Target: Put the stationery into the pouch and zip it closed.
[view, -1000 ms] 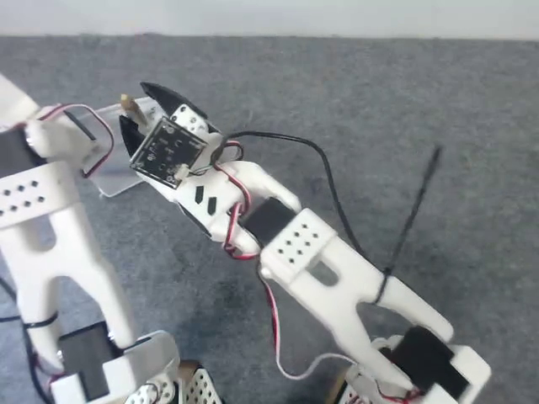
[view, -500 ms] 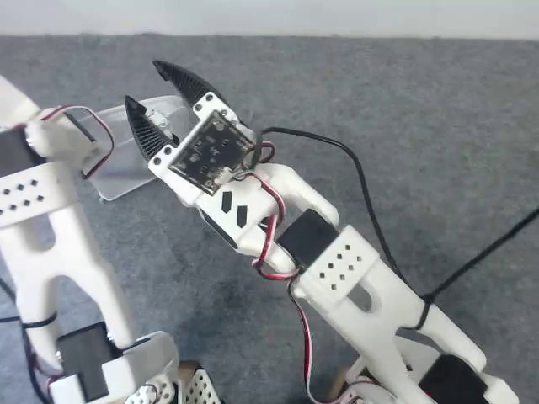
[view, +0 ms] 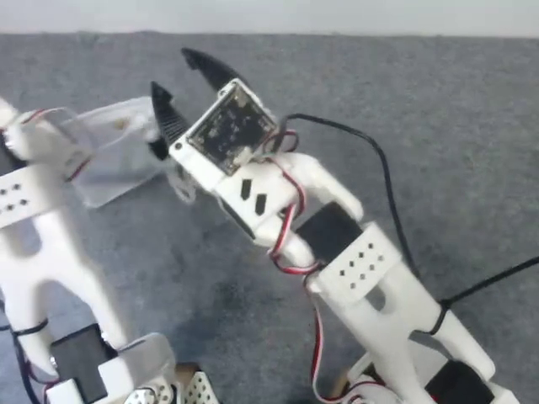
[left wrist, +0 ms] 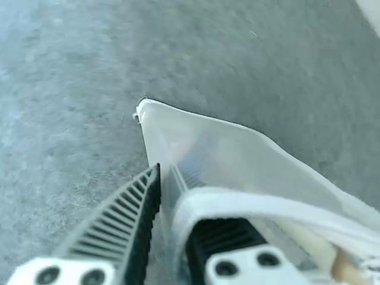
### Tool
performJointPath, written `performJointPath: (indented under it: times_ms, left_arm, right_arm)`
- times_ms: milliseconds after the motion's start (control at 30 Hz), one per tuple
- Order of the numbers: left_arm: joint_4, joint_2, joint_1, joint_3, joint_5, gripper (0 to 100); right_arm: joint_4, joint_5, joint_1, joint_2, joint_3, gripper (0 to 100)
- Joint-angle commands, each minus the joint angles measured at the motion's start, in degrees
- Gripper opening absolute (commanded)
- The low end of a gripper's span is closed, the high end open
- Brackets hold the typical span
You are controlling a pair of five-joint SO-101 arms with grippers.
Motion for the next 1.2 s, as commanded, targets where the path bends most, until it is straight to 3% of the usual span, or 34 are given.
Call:
performJointPath:
  times_ms: [0, 133, 367, 600, 767, 1167]
  left_arm:
    - [-2.4, -3.7, -5.5, -3.4, 4.6, 1]
    - [-2.6, -3.6, -3.6, -2.6, 4.3, 1]
    - [-2.7, -4.0, -7.6, -2.4, 6.3, 1]
    - [-2.7, -4.0, -8.6, -2.4, 6.6, 1]
    - [-2.7, -4.0, -9.7, -2.4, 6.6, 1]
    - [-2.8, -4.0, -11.9, -2.5, 7.0, 1]
  right_arm:
    - [1.3, -0.7, 1.2, -2.3, -4.6, 16.3]
    - [2.6, -0.7, 1.6, -2.0, -4.6, 16.3]
    - [8.8, -0.7, 2.9, 5.1, -10.0, 16.3]
    - [24.0, -7.9, 5.0, 14.5, -23.6, 16.2]
    - [34.8, -8.1, 5.1, 20.3, -31.6, 16.2]
    - [41.1, -9.8, 5.0, 24.7, -33.7, 16.4]
